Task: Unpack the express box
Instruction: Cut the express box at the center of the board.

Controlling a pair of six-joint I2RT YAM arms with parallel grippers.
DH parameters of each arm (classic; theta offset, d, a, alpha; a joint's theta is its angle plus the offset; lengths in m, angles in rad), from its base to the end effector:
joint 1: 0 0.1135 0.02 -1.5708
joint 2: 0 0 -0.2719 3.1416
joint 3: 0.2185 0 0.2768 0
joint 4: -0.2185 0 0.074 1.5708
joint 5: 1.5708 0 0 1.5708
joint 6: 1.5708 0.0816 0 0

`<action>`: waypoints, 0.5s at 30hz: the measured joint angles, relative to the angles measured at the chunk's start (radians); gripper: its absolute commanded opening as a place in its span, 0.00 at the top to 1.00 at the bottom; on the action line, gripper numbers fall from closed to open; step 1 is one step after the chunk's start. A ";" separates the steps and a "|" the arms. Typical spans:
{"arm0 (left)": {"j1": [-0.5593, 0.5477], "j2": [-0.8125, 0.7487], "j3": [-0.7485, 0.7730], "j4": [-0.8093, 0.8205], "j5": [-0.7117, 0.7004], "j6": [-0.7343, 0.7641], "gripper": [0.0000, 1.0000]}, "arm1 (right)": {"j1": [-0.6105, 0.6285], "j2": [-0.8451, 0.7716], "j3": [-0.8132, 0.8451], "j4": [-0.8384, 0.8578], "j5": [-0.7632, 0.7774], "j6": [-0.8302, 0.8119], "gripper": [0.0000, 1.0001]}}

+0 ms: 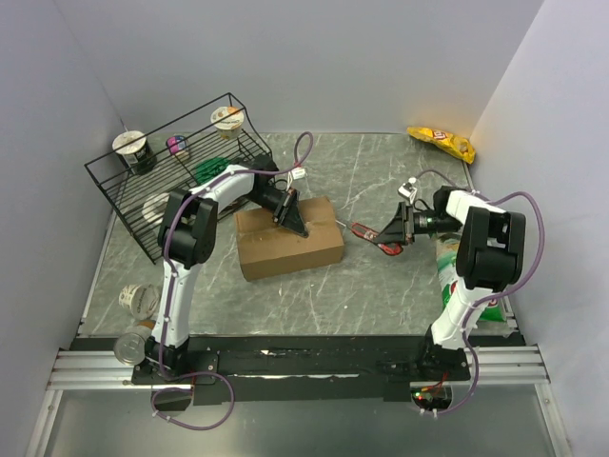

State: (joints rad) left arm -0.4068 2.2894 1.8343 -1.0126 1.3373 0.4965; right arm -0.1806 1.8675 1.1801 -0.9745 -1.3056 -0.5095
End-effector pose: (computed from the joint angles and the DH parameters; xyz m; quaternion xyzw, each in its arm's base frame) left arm 0.4073 -0.2619 0.1609 0.3708 0.6911 -0.6167 0.0681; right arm 0.3464 0.0168 0.1534 -0.1026 0.7874 0.5832 0.1712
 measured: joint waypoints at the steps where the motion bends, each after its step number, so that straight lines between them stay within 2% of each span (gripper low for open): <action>1: 0.000 0.001 0.003 -0.003 -0.001 0.000 0.99 | 0.001 0.008 0.003 -0.042 0.005 -0.037 1.00; 9: 0.005 0.012 0.017 -0.013 -0.003 -0.001 0.99 | 0.002 0.022 0.026 -0.267 0.062 -0.245 1.00; 15: 0.005 0.014 0.025 -0.013 -0.003 -0.001 0.99 | 0.004 0.021 0.013 -0.310 0.083 -0.353 1.00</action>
State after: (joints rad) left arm -0.4015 2.3039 1.8595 -1.0252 1.3338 0.4957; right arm -0.1764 1.8885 1.1931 -1.2846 -1.2224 -0.8627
